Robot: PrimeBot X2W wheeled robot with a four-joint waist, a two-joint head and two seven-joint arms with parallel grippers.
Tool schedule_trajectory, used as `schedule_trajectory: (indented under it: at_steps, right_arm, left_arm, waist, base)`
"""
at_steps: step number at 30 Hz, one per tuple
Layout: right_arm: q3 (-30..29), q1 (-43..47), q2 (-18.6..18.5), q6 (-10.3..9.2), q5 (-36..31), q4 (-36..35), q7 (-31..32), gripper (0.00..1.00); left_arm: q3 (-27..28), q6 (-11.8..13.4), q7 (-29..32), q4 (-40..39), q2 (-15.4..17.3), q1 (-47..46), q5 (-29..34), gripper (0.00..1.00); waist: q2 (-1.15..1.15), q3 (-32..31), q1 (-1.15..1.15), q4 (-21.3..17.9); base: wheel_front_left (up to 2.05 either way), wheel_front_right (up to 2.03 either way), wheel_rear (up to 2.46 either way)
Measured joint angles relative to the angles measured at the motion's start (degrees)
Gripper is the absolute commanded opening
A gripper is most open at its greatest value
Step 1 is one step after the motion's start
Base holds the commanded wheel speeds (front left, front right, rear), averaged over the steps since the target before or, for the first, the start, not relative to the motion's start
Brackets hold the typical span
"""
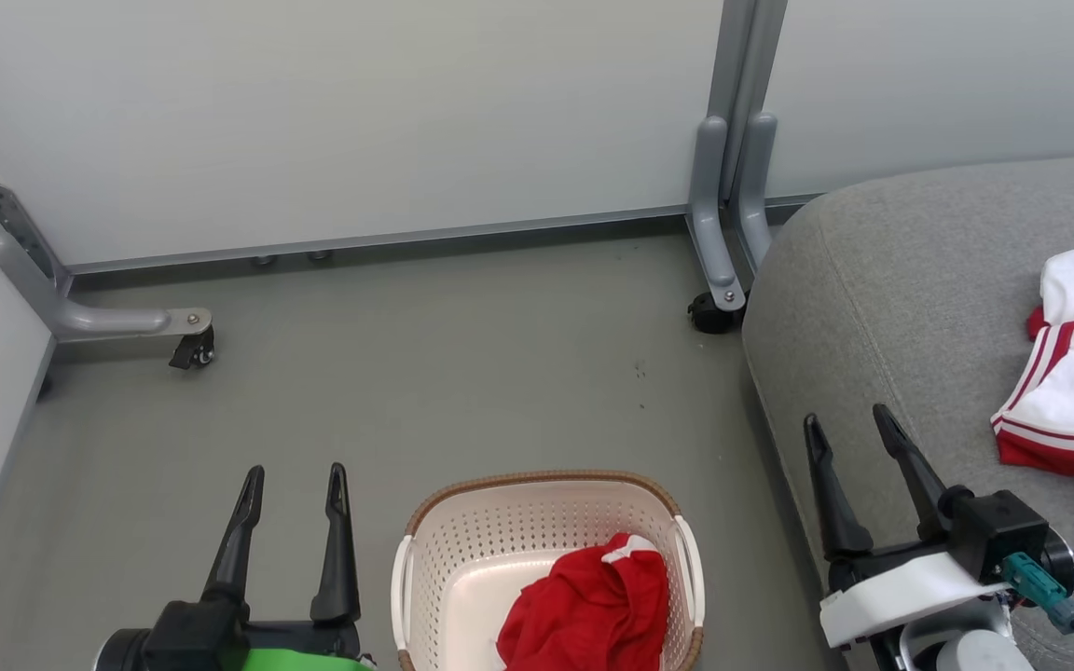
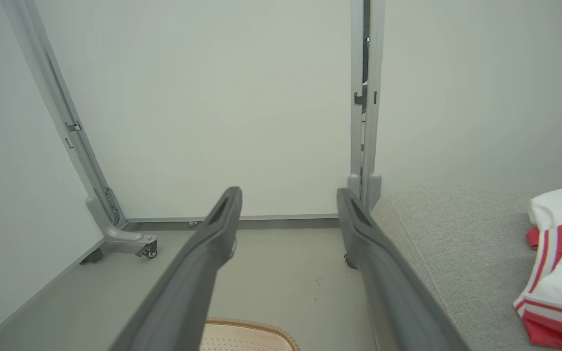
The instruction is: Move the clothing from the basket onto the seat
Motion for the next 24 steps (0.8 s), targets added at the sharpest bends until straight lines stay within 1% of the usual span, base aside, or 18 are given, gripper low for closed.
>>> schedule_trajectory:
  at_steps: [8, 11, 21, 24]
  right_arm:
    - [0.7, 1.7, -0.4, 0.00, -0.6, -0.4, 0.0, 1.00]
    - [0.9, 1.6, -0.4, 0.00, -0.7, -0.4, 0.0, 1.00]
    - [0.9, 1.7, -0.4, 0.00, -0.7, -0.8, 0.0, 1.00]
    - [1.0, 1.7, -0.4, 0.00, -0.8, -0.8, 0.0, 1.00]
  left_arm:
    - [-0.6, 0.1, 0.0, 0.0, 0.0, 0.4, 0.2, 1.00]
    - [-0.5, -0.3, 0.0, 0.2, 0.0, 0.4, 0.2, 1.00]
    - [-0.6, -0.4, 0.0, 0.8, 0.0, 0.4, 0.2, 1.00]
    - [-0.6, -0.8, 0.0, 1.1, 0.0, 0.4, 0.6, 1.00]
  waist:
    - [0.00, -0.6, 0.00, 0.1]
    - [0.00, -0.5, 0.00, 0.1]
    - [0.00, -0.1, 0.00, 0.3]
    - [0.00, -0.1, 0.00, 0.3]
  base:
    - [0.00, 0.00, 0.00]
    - [0.00, 0.00, 0.00]
    - [0.00, 0.00, 0.00]
    - [0.00, 0.00, 0.00]
